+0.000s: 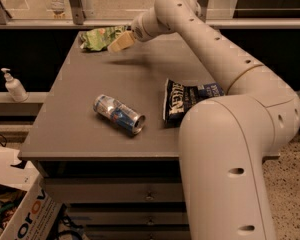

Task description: Move green jalapeno chip bag near redbull can

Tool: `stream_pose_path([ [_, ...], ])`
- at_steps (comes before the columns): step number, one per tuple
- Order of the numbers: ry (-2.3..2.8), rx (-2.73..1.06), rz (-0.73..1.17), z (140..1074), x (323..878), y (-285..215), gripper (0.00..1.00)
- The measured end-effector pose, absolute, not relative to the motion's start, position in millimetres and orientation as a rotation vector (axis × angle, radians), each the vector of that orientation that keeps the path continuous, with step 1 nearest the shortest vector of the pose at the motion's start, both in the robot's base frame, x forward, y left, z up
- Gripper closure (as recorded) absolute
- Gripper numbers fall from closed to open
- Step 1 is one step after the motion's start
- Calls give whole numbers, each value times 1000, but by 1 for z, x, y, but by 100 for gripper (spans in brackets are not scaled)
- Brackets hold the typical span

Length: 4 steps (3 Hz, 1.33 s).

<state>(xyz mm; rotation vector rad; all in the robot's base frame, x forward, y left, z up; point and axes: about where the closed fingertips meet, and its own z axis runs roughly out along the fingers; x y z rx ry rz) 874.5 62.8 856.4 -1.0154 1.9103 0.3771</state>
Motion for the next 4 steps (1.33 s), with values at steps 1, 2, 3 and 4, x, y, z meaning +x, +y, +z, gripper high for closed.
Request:
stream_pose_path([
  [1, 1938, -965, 402, 847, 886, 70, 0],
  [2, 1951, -924, 420, 844, 897, 75, 0],
  [3, 1962, -907, 432, 838, 906, 84, 0],
  [4, 1961, -910, 436, 829, 909, 91, 18],
])
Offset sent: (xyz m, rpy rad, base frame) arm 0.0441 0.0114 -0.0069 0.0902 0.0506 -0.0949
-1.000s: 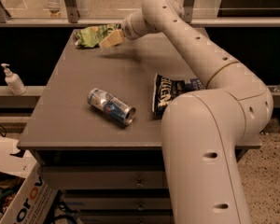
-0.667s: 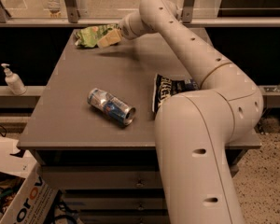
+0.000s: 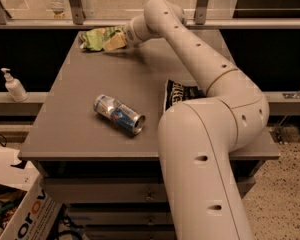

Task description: Move green jalapeno chip bag near redbull can

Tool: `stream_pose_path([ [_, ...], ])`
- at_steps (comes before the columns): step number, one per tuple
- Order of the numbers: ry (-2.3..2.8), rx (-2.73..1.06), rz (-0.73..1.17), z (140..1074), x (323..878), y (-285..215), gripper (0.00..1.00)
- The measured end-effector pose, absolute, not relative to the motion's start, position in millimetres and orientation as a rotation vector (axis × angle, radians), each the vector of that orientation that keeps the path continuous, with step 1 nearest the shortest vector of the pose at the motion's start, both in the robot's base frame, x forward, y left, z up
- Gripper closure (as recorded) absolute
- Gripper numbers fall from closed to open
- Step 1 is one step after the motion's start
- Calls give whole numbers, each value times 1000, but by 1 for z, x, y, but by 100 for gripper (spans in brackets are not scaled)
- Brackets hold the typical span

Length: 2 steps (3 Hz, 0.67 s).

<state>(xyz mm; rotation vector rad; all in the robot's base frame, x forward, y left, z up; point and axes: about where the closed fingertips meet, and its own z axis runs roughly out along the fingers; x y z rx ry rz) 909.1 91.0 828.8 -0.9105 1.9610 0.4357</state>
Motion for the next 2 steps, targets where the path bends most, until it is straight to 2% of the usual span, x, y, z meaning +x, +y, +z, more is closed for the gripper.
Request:
stream_pose_path([
  [2, 1937, -913, 419, 830, 913, 81, 64],
])
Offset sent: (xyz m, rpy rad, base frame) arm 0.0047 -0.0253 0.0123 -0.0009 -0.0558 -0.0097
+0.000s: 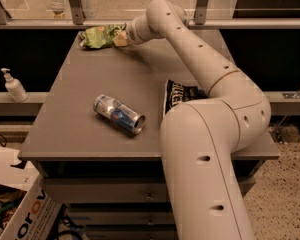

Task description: Move green jalapeno chip bag near redbull can

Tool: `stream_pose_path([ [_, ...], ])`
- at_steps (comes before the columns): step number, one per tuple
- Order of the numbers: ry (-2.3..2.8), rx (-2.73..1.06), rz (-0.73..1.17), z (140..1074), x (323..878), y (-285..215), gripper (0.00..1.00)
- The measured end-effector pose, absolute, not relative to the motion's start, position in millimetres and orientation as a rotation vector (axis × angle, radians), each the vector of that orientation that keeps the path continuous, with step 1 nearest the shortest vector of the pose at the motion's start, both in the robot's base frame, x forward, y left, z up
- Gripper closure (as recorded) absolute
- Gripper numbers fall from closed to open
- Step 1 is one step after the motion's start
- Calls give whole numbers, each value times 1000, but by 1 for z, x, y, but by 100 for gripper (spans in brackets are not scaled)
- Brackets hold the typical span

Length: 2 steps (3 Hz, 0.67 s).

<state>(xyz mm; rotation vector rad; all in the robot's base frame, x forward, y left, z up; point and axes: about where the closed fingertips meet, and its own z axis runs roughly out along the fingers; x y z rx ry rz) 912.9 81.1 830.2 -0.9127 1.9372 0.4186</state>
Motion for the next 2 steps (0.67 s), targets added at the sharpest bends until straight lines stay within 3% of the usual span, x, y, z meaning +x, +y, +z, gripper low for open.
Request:
stream_pose_path([
  [1, 1920, -916, 419, 837, 910, 73, 88],
  [2, 1889, -911, 426, 851, 904, 64, 100],
])
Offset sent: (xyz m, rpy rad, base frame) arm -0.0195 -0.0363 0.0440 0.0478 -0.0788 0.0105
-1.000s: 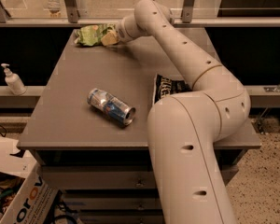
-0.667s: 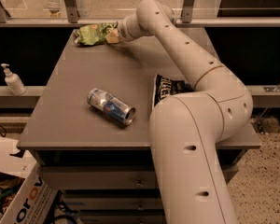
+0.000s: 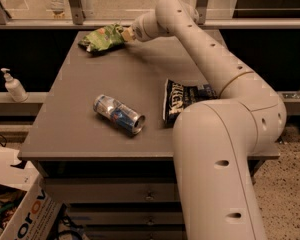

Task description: Move green jalapeno chip bag near redbull can

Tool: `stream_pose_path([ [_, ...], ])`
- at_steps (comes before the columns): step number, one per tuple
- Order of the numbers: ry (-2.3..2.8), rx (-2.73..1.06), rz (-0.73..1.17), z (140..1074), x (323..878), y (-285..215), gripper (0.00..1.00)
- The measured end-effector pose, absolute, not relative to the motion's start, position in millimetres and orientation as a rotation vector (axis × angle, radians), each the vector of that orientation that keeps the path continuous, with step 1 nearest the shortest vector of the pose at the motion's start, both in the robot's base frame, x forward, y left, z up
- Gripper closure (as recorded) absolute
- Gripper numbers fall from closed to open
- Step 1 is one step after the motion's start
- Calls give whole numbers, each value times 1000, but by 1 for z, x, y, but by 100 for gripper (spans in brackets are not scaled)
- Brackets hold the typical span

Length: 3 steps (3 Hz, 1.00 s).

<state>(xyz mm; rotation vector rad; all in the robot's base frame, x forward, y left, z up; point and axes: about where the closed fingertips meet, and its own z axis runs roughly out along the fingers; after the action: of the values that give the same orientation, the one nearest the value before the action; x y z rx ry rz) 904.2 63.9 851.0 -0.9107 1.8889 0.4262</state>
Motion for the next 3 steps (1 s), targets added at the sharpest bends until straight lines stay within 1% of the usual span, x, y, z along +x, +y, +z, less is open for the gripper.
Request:
stream_pose_path([
  [1, 1856, -903, 453, 868, 893, 54, 100],
  [2, 1828, -881, 473, 894, 870, 38, 100],
  [3, 1821, -847, 463, 919, 833, 17, 100],
])
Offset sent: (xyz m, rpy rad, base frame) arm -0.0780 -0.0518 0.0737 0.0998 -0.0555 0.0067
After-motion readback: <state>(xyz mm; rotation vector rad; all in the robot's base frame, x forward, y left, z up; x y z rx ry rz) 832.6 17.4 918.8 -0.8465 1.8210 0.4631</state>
